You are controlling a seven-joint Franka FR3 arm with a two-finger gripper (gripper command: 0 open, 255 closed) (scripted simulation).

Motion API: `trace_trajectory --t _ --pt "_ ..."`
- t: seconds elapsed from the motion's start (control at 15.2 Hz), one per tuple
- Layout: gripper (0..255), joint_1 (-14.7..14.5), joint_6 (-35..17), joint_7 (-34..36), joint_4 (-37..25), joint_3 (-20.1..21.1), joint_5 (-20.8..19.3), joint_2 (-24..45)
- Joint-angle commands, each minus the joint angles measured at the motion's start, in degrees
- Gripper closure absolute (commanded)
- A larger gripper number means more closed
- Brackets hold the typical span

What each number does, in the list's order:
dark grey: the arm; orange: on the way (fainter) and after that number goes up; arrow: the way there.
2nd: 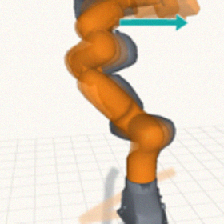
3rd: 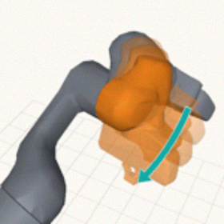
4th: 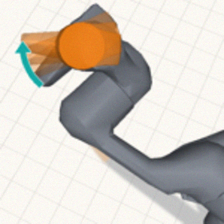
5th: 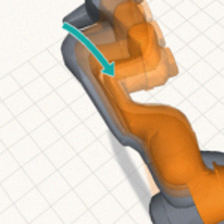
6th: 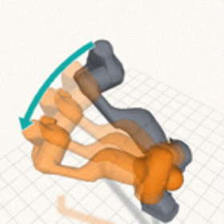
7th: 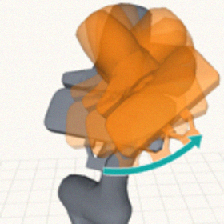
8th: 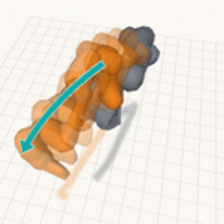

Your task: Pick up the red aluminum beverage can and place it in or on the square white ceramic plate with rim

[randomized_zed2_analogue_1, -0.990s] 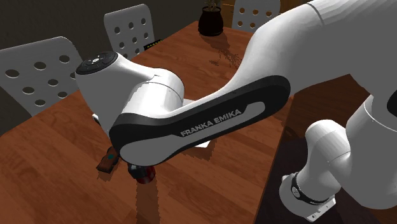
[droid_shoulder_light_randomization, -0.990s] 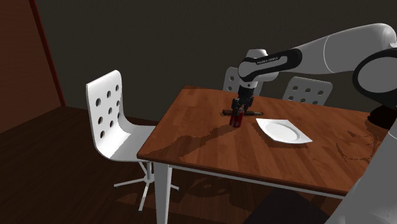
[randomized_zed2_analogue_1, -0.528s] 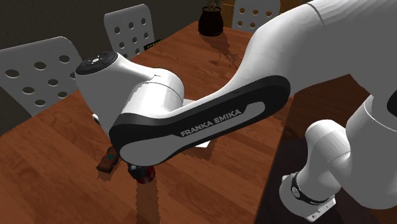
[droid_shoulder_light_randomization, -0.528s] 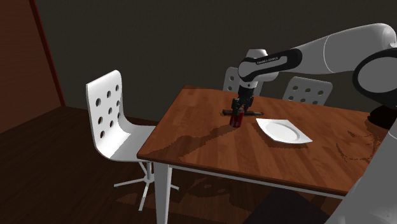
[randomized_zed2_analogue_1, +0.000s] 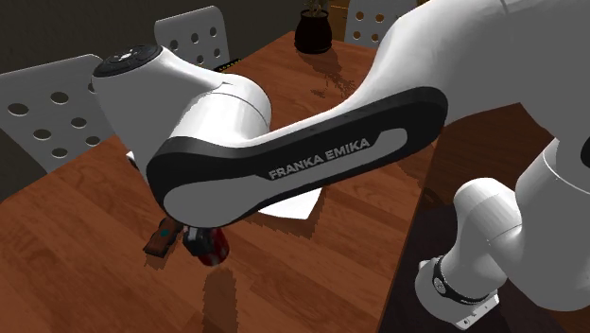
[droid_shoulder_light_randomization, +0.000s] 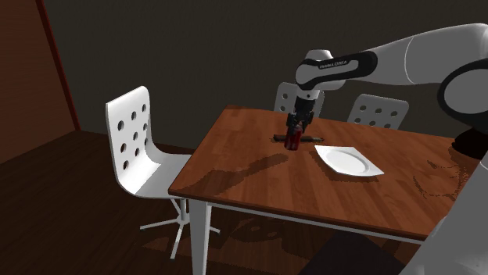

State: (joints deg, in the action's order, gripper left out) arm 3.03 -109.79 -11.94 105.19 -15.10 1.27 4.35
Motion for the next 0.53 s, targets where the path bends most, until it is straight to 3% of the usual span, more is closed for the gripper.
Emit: trace_trajectory --t 0.0,0.46 --pt "255 -0.1 1.6 0.2 -1.2 0.1 -0.1 -0.4" --pt "255 -0.1 6.9 0.3 -6.2 0.0 -0.3 -0.8"
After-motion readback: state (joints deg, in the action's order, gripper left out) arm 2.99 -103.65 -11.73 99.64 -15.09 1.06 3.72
